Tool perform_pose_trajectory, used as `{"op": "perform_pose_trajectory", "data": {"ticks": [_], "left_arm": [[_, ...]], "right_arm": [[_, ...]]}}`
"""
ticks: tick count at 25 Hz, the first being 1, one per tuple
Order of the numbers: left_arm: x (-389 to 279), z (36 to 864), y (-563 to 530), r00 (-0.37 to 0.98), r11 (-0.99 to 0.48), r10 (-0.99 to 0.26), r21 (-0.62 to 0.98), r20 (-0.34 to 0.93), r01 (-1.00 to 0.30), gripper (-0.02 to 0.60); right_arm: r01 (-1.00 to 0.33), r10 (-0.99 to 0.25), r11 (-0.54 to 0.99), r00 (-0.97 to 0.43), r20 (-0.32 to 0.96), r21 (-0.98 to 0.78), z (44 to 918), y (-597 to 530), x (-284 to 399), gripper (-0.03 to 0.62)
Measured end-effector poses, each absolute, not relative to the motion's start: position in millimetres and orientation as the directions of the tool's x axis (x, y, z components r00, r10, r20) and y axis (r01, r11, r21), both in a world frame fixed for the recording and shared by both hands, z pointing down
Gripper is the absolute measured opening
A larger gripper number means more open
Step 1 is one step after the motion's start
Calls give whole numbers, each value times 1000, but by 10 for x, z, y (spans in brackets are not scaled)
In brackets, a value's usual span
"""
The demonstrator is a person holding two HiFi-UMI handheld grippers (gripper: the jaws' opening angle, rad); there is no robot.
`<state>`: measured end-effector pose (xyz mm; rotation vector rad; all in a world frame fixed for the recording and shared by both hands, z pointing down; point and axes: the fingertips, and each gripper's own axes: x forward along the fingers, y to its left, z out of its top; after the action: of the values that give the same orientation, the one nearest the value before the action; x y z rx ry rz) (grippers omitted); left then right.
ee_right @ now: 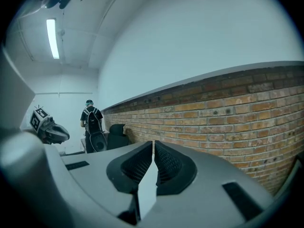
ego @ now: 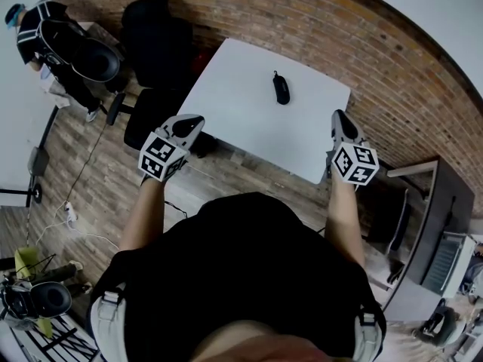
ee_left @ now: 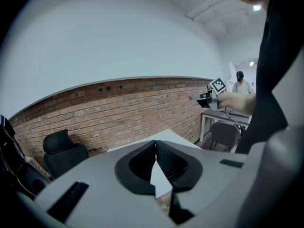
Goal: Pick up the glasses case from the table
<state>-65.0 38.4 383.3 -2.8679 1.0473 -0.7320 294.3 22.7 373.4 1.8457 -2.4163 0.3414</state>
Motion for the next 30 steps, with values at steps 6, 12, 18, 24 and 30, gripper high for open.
{"op": "perform_pose_trajectory", "data": {"ticks": [6, 12, 18, 24, 30], "left_arm": [[-661, 3828, 446, 669, -776, -610, -151, 424, -612, 9], [-651, 3820, 496, 665, -773, -612, -150, 428, -616, 9], [-668, 3852, 526, 659, -775, -606, -144, 445, -615, 9], [-614, 3870, 550, 664, -787, -591, -149, 457, -598, 9], [-599, 3860, 506, 664, -788, -592, -156, 457, -596, 9]], "right_arm": [[-959, -939, 259, -279, 201, -118, 3702, 267, 2896, 16], [-957, -938, 265, -284, 197, -118, 3686, 294, 2907, 17], [-954, -939, 272, -292, 184, -123, 3676, 288, 2890, 17], [-952, -938, 281, -300, 172, -123, 3683, 347, 2907, 30], [-954, -943, 279, -294, 158, -111, 3607, 333, 2936, 35]]}}
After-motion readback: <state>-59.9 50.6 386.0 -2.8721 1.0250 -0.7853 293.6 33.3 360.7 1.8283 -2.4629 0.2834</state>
